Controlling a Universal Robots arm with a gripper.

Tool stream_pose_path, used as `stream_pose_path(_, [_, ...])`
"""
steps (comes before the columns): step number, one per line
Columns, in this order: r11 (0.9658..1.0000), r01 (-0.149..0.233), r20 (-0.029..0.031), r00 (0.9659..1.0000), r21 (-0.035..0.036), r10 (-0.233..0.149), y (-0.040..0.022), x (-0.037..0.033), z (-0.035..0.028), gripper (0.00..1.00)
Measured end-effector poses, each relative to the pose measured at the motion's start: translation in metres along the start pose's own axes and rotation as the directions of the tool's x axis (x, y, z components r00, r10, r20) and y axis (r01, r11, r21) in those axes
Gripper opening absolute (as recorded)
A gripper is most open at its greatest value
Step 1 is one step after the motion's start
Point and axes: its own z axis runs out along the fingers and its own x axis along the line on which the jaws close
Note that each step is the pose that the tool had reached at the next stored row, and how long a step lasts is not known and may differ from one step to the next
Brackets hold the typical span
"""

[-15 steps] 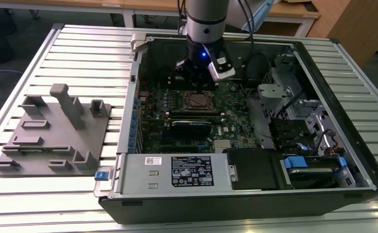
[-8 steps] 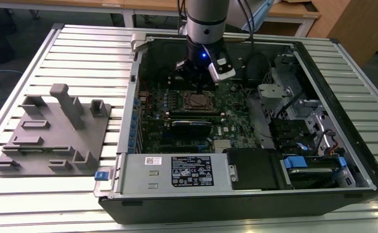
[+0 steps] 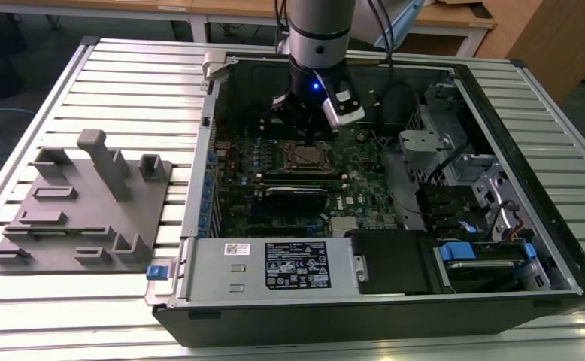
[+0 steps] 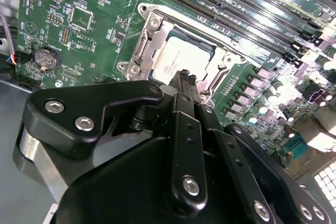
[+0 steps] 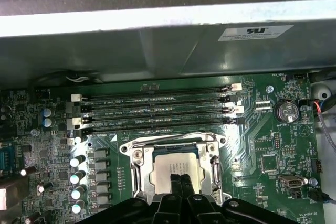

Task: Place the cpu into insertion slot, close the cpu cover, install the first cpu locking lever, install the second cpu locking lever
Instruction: 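Install the second cpu locking lever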

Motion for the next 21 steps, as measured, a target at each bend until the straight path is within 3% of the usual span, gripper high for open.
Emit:
stream_pose_path(18, [1.0000, 0.000, -0.0001, 1.0000, 0.0000, 0.000, -0.0065, -0.0032, -0.0002, 0.11])
stream_pose_path(21, [1.0000, 0.000, 0.0000, 1.0000, 0.0000, 0.000, -0.0099, -0.0036, -0.0004, 0.11])
